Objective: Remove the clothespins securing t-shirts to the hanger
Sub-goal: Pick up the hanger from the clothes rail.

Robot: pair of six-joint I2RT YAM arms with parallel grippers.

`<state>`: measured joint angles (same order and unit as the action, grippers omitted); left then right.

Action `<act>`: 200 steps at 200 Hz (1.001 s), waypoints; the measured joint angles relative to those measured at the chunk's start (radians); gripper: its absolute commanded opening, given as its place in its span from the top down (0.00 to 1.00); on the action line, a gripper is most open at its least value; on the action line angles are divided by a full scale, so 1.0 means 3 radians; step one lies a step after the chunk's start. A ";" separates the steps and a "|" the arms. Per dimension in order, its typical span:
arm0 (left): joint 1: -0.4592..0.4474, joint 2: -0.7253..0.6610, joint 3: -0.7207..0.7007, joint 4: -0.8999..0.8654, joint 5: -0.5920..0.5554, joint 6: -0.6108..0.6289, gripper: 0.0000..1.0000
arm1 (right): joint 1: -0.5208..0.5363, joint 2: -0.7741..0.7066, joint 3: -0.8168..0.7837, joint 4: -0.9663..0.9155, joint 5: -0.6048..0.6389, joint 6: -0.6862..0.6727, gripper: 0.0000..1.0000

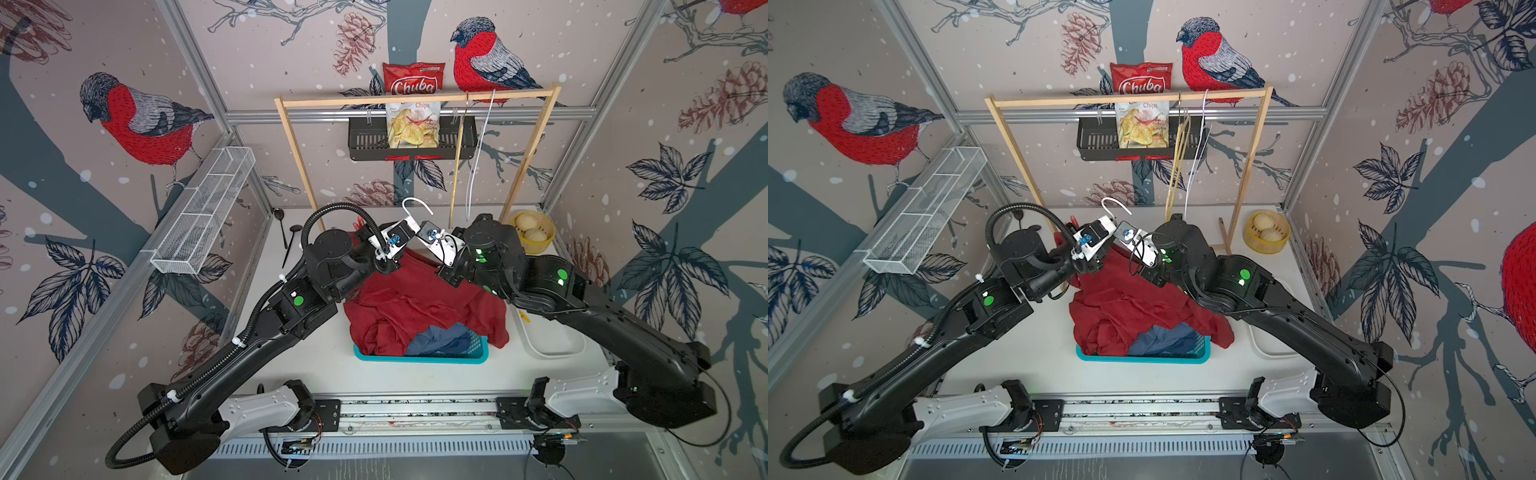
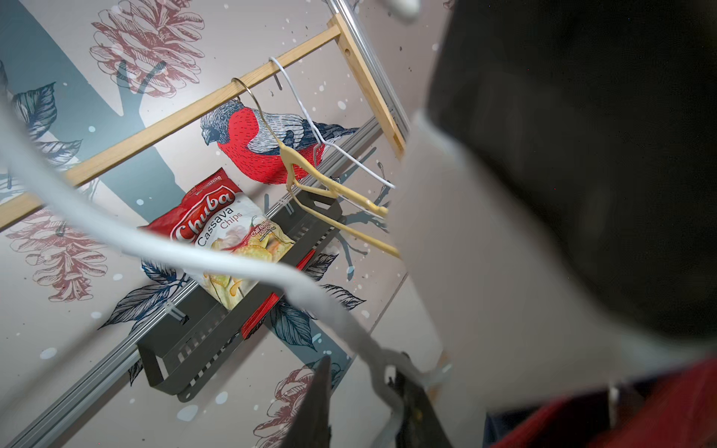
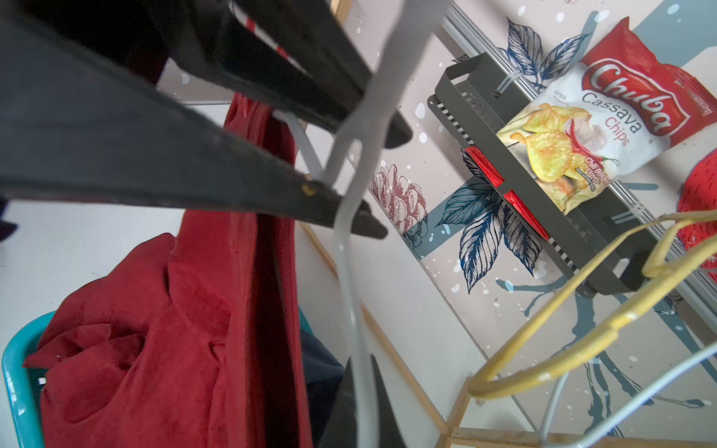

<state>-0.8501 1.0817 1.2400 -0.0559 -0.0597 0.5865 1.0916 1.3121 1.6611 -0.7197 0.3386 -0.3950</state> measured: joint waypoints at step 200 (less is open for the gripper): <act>0.0519 0.0380 0.1050 -0.1689 0.1226 0.0698 1.00 | -0.2401 -0.0533 0.0504 0.0125 -0.2828 0.0964 0.10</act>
<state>-0.6945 1.1957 1.5551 -0.5625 0.3080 0.7959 0.3714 1.1522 1.8122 -0.6823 -0.5098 -0.1059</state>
